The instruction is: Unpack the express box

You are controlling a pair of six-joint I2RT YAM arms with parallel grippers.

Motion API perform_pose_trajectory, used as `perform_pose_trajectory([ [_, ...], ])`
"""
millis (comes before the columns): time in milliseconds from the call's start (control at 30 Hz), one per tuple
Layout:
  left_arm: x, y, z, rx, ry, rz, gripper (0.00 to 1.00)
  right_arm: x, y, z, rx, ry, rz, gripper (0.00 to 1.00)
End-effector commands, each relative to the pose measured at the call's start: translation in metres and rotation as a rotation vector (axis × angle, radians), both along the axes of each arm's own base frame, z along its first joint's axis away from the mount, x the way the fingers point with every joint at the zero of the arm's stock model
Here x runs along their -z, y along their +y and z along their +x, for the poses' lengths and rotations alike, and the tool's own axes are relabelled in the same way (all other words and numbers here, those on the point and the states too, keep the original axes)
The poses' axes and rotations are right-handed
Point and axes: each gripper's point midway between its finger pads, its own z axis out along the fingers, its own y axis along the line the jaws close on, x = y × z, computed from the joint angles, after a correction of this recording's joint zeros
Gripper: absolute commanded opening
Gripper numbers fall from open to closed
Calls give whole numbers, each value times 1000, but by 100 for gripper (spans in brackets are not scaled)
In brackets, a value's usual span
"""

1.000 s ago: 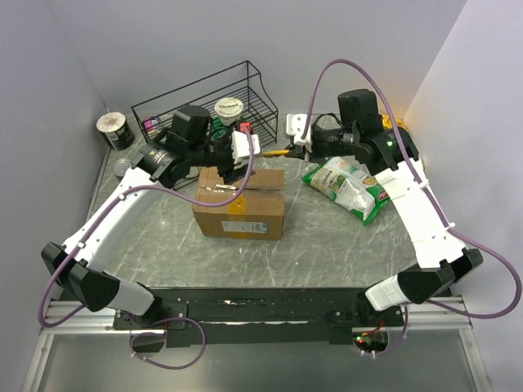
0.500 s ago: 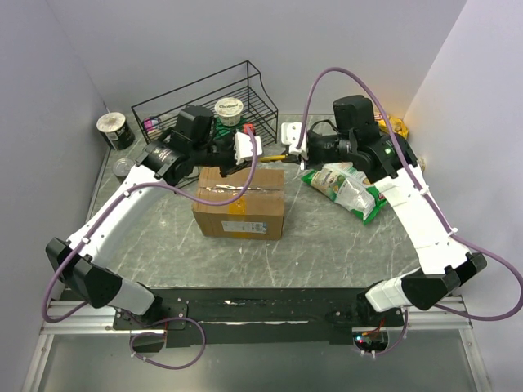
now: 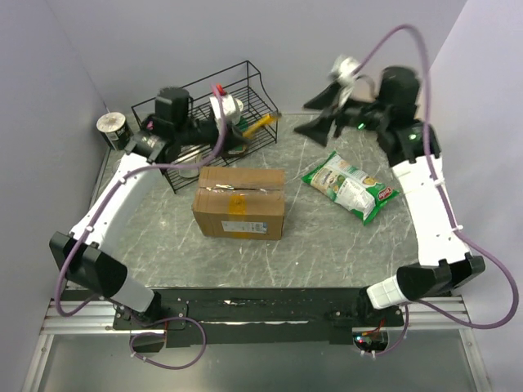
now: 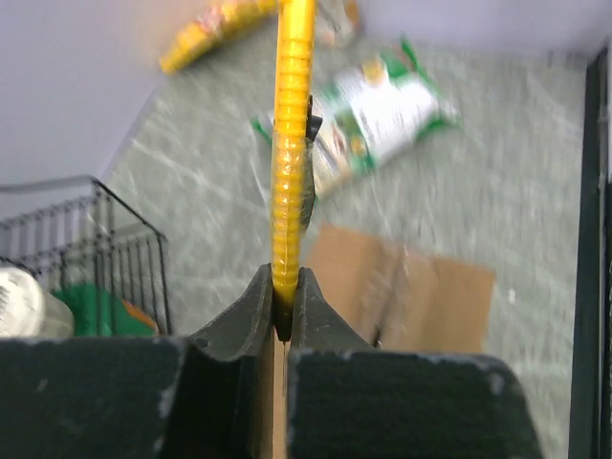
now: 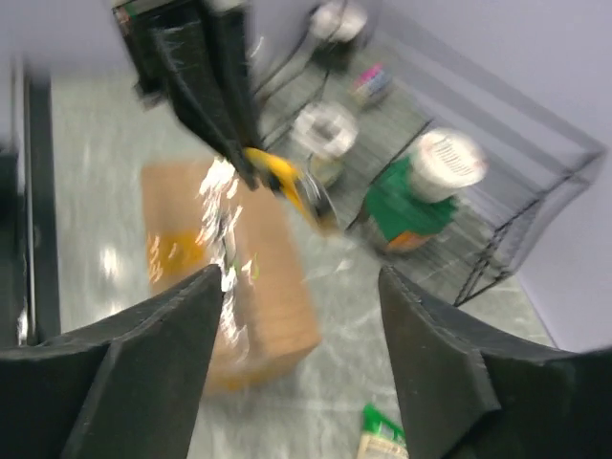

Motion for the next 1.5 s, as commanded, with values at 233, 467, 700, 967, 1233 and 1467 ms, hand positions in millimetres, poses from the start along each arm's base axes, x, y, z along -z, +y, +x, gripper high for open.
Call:
perform_pose_trajectory([
  [233,-79,-22,-33,232,121,-317,1,-37,-4,-26,-272,238,252,79],
  [467,-76,-33,-32,290,159,-298,1,-30,14,-16,-270,275,248,77],
  [700,-71,-42,-28,304,162,-281,1,-27,26,-7,-269,293,213,71],
  [967,-70,-47,-27,310,156,-275,1,-18,39,-7,-274,283,188,68],
  [1233,-66,-53,-26,315,133,-251,1,-18,47,-6,-294,277,180,65],
  [1467,-62,-56,-26,320,148,-248,1,-10,53,-13,-316,235,126,60],
])
